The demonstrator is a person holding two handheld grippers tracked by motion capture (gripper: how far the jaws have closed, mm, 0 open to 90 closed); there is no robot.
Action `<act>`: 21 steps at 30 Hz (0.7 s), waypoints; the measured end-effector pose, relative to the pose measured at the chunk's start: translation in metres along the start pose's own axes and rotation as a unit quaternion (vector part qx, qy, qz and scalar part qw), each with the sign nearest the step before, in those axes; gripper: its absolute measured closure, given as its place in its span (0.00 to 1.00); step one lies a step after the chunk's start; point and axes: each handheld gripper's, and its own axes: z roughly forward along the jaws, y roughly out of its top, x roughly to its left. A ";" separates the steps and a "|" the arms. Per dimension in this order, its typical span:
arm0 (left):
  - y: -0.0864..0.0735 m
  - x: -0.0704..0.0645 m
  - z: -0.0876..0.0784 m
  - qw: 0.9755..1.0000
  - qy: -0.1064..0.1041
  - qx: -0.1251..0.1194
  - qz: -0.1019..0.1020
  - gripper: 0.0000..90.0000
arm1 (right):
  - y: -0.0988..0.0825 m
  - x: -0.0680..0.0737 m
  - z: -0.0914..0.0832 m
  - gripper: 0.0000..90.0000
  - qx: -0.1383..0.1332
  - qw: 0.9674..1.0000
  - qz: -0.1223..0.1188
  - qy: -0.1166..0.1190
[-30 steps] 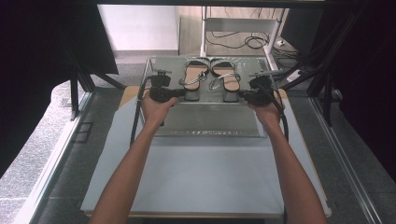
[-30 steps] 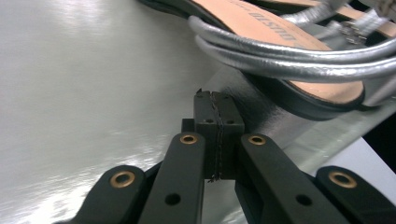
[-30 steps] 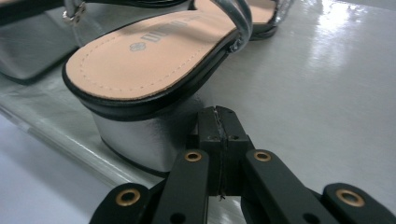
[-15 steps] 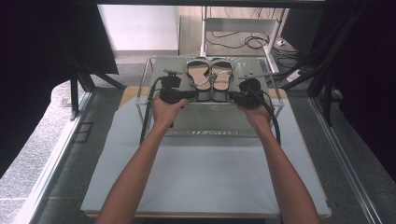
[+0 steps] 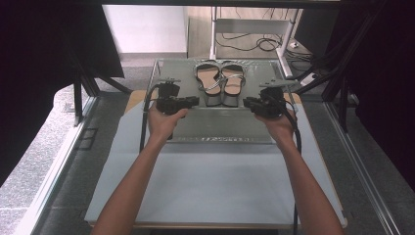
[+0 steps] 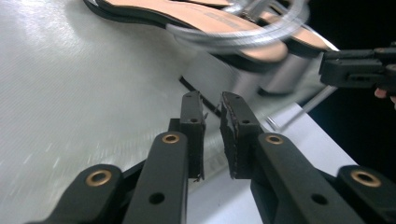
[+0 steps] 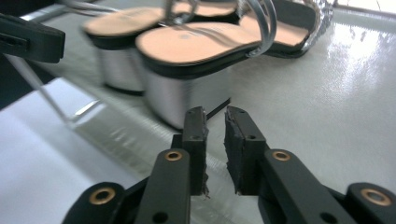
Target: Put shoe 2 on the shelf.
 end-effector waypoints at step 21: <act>-0.150 0.002 -0.058 0.999 -0.033 0.032 0.026 0.64 | -0.133 0.032 -0.054 0.64 -0.046 0.995 0.000 0.085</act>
